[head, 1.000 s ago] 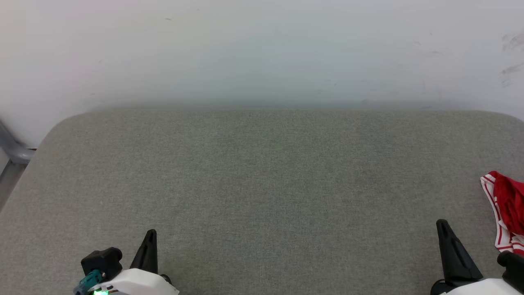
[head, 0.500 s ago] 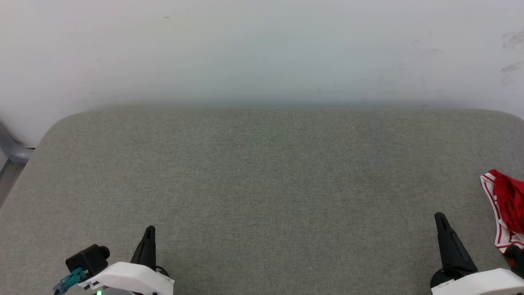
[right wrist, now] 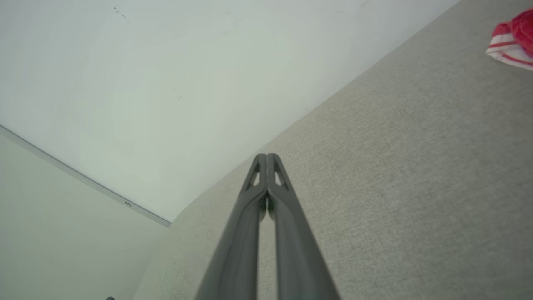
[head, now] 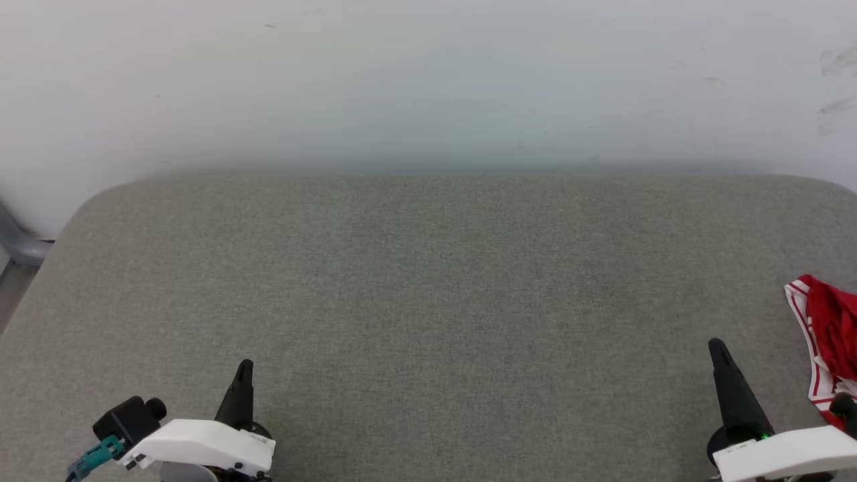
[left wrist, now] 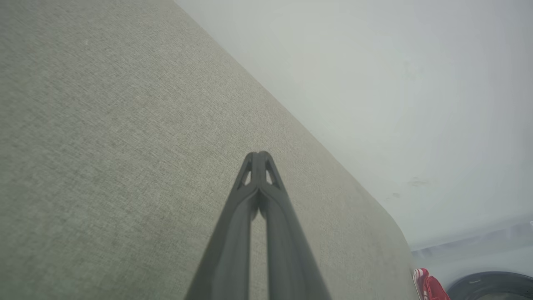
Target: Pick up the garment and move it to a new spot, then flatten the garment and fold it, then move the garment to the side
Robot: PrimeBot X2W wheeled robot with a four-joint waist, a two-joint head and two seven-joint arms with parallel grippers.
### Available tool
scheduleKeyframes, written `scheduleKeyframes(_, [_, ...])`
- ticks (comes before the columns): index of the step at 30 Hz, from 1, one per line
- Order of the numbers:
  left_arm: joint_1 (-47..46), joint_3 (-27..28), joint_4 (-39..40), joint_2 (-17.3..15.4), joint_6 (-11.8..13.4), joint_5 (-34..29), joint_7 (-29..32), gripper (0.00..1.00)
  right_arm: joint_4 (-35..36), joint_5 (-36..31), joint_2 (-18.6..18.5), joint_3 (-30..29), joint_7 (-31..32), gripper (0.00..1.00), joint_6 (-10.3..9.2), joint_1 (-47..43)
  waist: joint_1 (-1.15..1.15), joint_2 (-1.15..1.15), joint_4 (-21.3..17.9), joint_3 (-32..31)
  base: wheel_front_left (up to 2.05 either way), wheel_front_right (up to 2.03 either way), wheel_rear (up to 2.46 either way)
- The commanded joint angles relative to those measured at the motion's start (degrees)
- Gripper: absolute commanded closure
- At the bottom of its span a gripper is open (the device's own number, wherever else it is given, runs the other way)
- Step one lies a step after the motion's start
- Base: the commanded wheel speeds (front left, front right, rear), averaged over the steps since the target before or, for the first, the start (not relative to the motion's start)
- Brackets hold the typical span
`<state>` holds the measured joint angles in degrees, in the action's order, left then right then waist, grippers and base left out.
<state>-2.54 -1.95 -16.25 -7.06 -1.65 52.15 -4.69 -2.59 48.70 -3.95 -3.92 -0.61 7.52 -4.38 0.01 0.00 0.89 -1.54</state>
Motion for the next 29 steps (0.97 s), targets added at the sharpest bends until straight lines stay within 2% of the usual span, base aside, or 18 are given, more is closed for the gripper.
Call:
scheduleKeyframes(1, [-1.46, 0.5, 0.9, -0.14, -0.55, 1.5, 0.35, 1.0, 0.18, 1.94, -0.58, 0.05, 0.11, 1.0, -0.01, 1.98, 0.0, 0.0, -0.01, 0.02, 0.0, 0.0, 0.0])
scheduleKeyframes(29, [-2.66, 3.97, 1.5, 1.71, -2.93, 17.94, 5.05, 1.0, -4.73, 20.51, -0.65, -0.1, 2.33, 1.0, -0.02, 5.74, 0.0, 0.0, -0.31, 0.6, 0.0, 0.0, 0.0])
